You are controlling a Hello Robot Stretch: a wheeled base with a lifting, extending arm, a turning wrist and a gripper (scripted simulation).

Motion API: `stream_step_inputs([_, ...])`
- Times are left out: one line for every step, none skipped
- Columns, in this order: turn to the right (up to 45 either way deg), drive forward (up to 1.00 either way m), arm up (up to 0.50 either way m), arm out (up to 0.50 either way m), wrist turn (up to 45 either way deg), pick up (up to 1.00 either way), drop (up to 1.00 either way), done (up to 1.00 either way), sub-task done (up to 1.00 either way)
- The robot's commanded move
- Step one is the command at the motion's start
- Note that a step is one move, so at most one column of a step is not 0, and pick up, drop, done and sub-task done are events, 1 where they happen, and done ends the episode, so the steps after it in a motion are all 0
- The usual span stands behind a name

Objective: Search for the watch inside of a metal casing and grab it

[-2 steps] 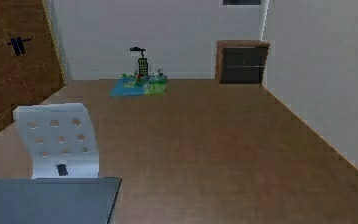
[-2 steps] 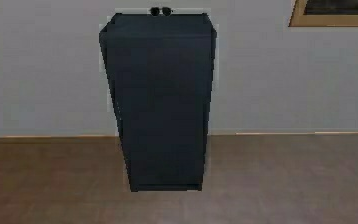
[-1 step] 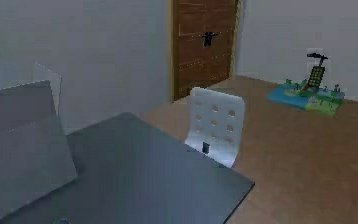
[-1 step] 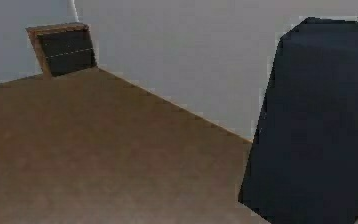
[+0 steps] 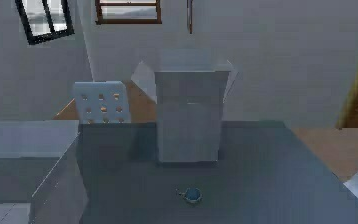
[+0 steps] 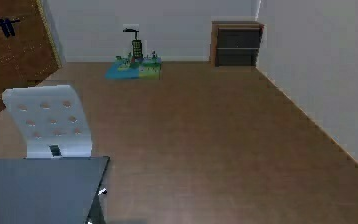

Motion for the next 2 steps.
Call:
stream_step_inputs([-45.0, 0.0, 0.0, 0.0, 0.0, 0.0, 0.0, 0.0, 0.0])
stream_step_inputs([-33.0, 0.0, 0.0, 0.0, 0.0, 0.0, 0.0, 0.0, 0.0])
